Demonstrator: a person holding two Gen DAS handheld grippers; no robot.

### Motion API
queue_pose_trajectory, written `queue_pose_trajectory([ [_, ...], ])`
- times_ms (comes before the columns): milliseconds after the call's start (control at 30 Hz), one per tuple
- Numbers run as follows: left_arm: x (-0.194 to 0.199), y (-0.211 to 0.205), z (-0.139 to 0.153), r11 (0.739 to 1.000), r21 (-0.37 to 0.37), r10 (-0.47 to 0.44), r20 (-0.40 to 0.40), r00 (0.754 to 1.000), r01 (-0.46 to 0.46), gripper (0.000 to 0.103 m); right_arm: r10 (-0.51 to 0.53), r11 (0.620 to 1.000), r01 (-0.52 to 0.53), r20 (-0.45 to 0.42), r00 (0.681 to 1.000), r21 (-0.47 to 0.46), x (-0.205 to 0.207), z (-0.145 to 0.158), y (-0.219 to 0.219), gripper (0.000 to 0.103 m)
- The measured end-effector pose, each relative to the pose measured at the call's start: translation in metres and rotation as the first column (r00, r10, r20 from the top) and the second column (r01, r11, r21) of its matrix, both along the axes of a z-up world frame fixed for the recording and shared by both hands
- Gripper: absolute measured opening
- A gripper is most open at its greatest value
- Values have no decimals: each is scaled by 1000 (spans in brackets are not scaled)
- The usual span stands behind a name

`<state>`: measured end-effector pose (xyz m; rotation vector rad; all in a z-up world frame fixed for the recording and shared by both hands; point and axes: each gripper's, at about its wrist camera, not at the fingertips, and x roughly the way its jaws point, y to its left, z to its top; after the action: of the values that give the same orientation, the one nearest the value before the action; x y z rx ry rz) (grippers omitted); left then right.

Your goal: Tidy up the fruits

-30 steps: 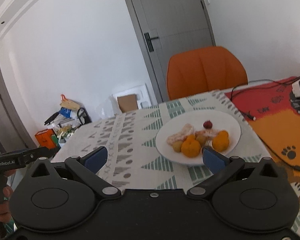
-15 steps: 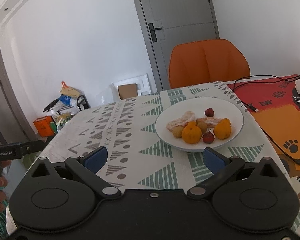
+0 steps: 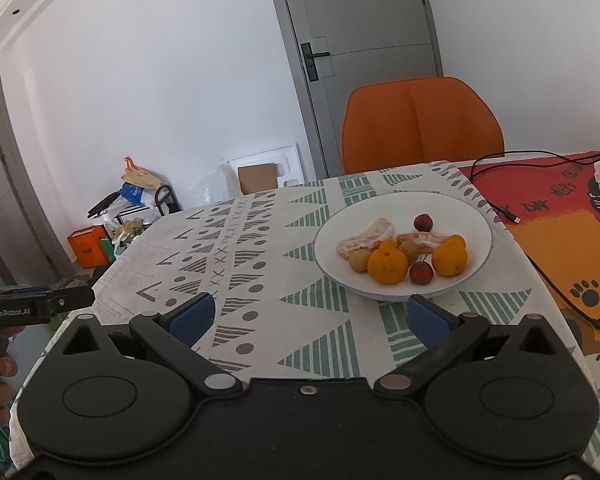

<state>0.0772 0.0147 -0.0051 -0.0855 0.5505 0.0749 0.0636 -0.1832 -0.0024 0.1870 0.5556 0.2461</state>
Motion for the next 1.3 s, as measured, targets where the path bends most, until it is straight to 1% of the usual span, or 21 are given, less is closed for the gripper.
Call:
queue_pose_trajectory([
  [667, -1, 2, -3, 1000, -2, 9, -9, 1000, -9, 103, 8, 1000, -8, 2, 1000, -2, 1, 0, 4, 103],
  [1300, 0, 4, 0, 1000, -27, 6, -2, 1000, -7, 103, 12, 1000, -12, -6, 1000, -17, 4, 3, 10, 103],
])
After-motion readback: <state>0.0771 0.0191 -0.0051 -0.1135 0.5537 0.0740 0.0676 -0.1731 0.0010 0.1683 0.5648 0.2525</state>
